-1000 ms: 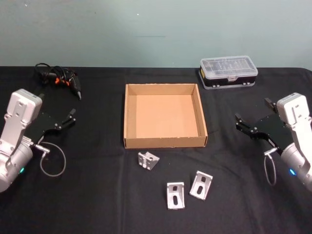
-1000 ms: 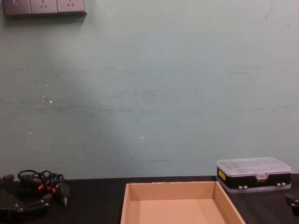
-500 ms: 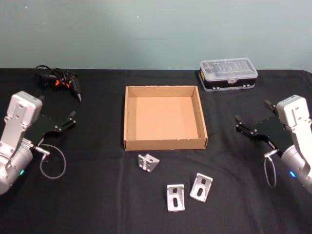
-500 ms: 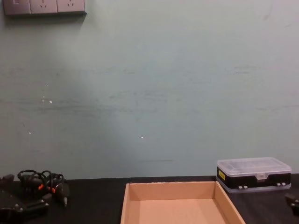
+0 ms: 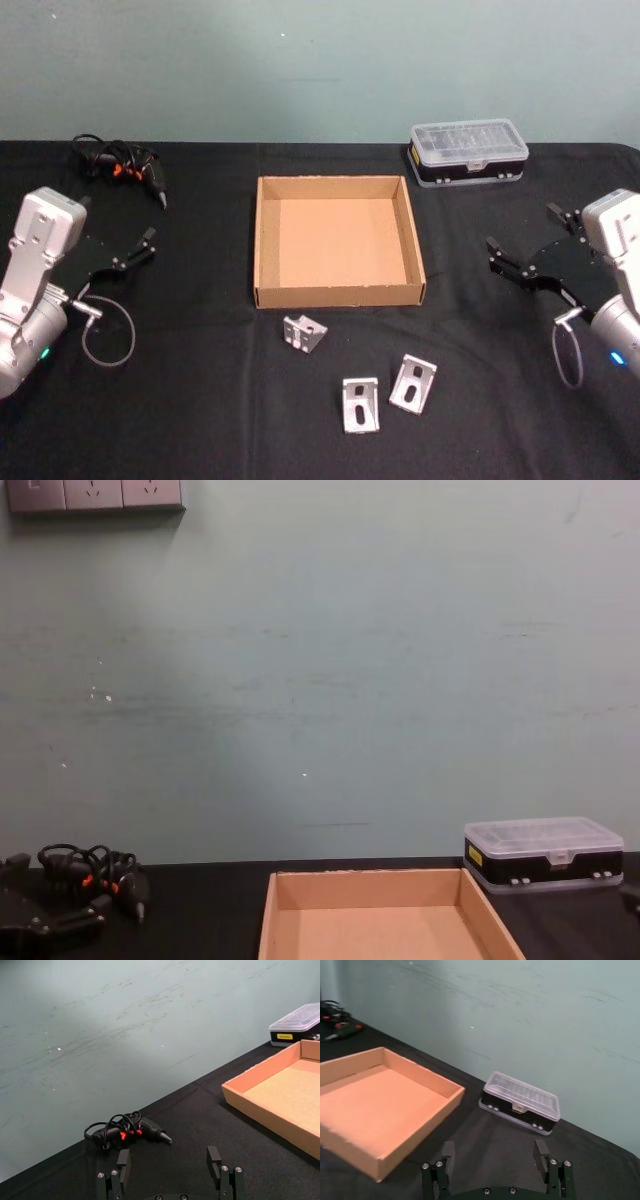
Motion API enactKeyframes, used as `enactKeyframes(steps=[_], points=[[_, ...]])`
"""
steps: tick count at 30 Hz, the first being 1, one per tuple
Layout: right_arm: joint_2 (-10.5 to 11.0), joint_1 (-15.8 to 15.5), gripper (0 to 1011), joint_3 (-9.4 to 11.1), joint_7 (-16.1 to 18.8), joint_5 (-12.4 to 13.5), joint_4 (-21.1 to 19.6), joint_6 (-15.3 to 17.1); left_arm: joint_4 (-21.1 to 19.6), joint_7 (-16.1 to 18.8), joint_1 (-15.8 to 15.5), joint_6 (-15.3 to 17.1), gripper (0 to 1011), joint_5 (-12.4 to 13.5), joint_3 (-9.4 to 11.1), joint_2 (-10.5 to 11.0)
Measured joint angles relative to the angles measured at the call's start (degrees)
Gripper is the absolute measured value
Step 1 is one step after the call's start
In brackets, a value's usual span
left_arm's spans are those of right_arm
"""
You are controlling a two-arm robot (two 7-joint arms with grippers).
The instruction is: Use one hand to pick up the angle iron from the table and place it into the box.
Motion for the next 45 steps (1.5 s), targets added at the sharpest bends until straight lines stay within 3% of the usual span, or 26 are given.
enactKeyframes(steps=[10,18,24,27,33,39,45], points=[[6.42,-4.65,1002,2.9,6.43,2.64,-9.95,4.71,0.0,0.0,0.0,0.0,1000,0.0,0.0,0.0],[10.7,-6.83,1002,6.43,16.78,10.93,-14.92,8.84,0.0,0.0,0.0,0.0,1000,0.0,0.0,0.0],[13.09,-6.13,1002,7.0,24.12,14.76,-15.89,13.1,0.0,0.0,0.0,0.0,1000,0.0,0.0,0.0],[14.28,-4.41,1002,5.57,29.07,15.4,-15.81,16.04,0.0,0.0,0.0,0.0,1000,0.0,0.0,0.0],[15.24,-1.52,1002,2.12,34.37,15.45,-15.09,19.11,0.0,0.0,0.0,0.0,1000,0.0,0.0,0.0],[15.2,1.27,1002,-2.24,37.85,14.38,-14.06,20.68,0.0,0.0,0.0,0.0,1000,0.0,0.0,0.0],[14.4,3.37,1002,-5.18,38.76,13.43,-12.96,21.96,0.0,0.0,0.0,0.0,1000,0.01,0.0,0.0]])
